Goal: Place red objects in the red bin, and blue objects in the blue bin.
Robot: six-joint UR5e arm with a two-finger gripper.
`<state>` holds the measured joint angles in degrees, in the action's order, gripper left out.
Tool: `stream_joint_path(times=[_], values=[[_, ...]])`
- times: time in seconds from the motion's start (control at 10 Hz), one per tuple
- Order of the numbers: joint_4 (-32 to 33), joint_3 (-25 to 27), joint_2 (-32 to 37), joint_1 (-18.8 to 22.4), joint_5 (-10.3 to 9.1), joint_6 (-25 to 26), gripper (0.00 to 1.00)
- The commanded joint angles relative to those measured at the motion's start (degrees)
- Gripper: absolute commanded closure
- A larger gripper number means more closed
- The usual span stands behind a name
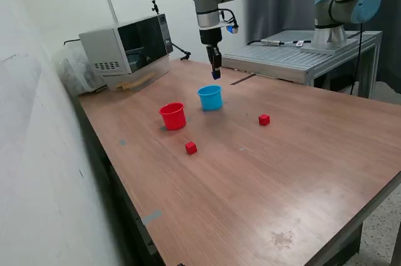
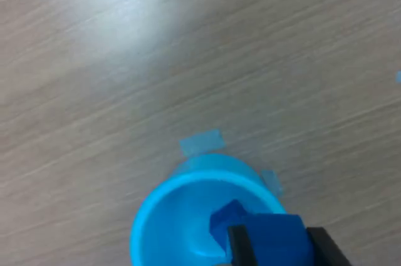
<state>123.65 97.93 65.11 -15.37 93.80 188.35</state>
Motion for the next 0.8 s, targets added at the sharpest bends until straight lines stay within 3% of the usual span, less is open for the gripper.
stream_joint_path(times=[0.0,0.7], values=[[0.0,0.0,0.0,-0.6,0.07,0.0,1.0],[3.2,-0.5,-0.4,-0.7,-0.11,0.0,1.0]])
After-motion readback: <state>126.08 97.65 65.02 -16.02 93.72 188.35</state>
